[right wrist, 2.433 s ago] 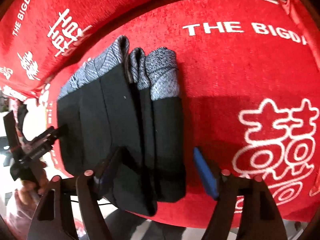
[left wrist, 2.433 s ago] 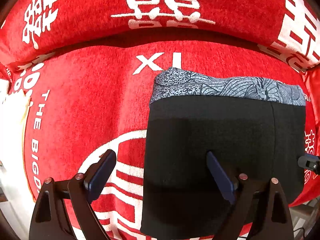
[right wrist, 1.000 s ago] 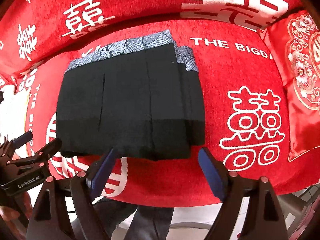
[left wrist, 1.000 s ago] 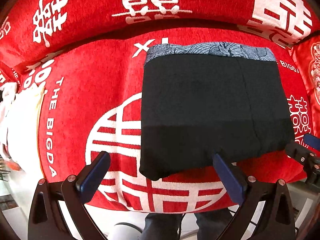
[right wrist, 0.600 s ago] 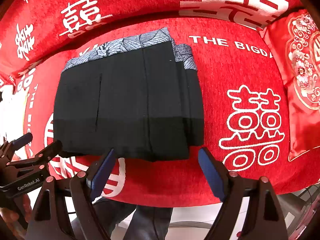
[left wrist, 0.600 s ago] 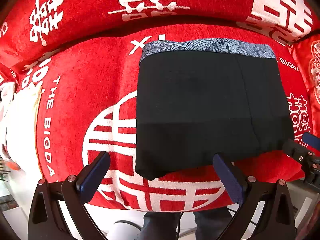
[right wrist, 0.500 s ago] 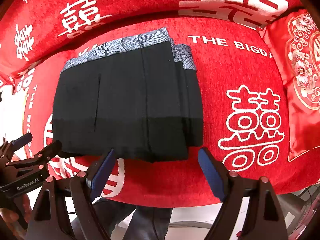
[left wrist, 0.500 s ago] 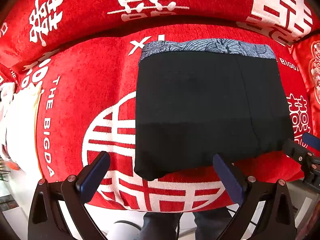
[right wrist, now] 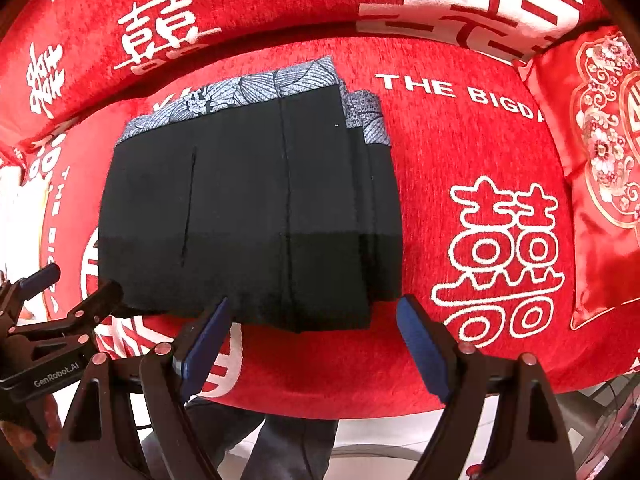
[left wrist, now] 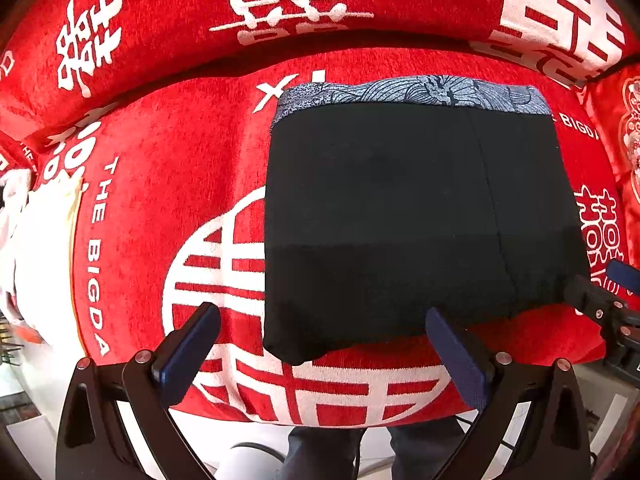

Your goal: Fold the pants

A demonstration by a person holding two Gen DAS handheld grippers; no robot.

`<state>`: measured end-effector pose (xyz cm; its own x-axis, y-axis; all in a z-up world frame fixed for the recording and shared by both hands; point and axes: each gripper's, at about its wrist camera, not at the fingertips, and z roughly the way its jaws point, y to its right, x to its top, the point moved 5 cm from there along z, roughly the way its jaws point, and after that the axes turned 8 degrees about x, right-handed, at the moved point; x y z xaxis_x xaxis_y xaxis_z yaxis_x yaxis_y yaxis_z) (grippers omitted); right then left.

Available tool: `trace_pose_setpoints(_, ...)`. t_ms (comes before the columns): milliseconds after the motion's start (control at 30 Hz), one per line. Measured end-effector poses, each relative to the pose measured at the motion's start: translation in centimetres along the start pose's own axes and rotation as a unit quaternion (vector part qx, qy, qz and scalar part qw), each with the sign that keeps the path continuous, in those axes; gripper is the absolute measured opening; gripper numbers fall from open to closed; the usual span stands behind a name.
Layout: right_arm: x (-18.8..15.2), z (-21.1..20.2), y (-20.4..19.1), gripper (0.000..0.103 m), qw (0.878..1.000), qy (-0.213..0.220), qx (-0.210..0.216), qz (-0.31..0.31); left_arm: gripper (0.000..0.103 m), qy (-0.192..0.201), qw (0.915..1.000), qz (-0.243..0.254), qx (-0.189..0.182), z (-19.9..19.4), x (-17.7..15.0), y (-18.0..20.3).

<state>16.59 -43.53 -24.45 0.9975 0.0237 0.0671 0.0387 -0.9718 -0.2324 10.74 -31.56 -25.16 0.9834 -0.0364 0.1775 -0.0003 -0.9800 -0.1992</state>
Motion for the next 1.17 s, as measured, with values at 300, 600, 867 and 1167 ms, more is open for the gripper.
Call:
trace_pose_setpoints(300,0.5,0.2,0.1,0.086,1.000,-0.003,-0.002,0.002,0.103,0.011,0.9999,0.005,0.008,0.0,0.4,0.4)
trace_pose_setpoints(600,0.6,0.5,0.1,0.086,1.000,-0.007,-0.007,0.001,0.103,0.008,0.9999,0.001,0.010,0.2,0.7,0.5)
trace_pose_setpoints(867,0.8,0.7,-0.1,0.086,1.000,-0.010,-0.006,-0.002,0.103,0.008,0.9999,-0.007,0.007,0.3,0.9,0.4)
trace_pose_setpoints(1167,0.9,1.0,-0.3,0.086,1.000,-0.013,-0.007,-0.004,0.103,0.025,0.9997,0.004,-0.007,-0.1,1.2,0.8)
